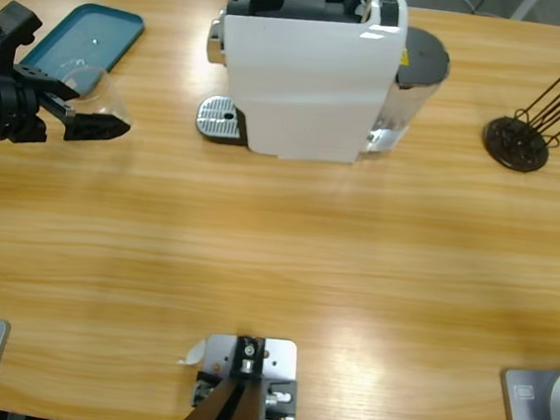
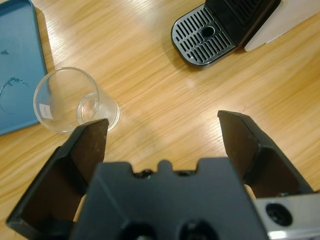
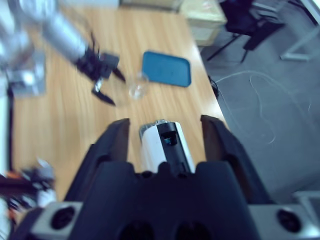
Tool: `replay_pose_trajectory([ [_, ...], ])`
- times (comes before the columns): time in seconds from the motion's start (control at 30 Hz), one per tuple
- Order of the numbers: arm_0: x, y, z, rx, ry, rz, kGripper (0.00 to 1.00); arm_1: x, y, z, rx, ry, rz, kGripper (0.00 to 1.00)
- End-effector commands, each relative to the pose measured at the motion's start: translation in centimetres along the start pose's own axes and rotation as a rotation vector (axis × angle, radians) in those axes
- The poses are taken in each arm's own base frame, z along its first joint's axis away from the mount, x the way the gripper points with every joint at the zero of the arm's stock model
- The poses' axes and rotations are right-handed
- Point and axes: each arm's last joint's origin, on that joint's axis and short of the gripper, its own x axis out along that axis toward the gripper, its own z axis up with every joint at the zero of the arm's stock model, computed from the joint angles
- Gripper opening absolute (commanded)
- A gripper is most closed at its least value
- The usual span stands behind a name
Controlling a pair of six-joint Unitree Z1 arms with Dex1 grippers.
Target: Pour coffee
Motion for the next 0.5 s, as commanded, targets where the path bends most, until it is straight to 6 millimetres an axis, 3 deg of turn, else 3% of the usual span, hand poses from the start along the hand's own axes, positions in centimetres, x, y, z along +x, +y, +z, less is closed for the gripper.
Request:
replay_pose_trajectory([
  [0.03,0.8,-0.3,-0.2,0.006,0.026,-0.017,0.941,-1.5,0.8,-8.4,0.352,-0.236,-0.159,0.0],
  [0.17,0.9,-0.3,-0.2,0.006,0.029,-0.017,0.941,0.5,1.0,-13.0,0.456,-0.048,-0.418,0.0],
  [0.27,0.9,-0.3,-0.2,0.005,0.031,-0.015,0.941,2.4,1.8,-14.8,0.447,0.088,-0.547,0.0],
  [0.5,1.1,-0.4,-0.2,0.006,0.037,-0.014,0.941,8.4,3.3,-14.2,0.259,0.263,-0.642,0.0],
])
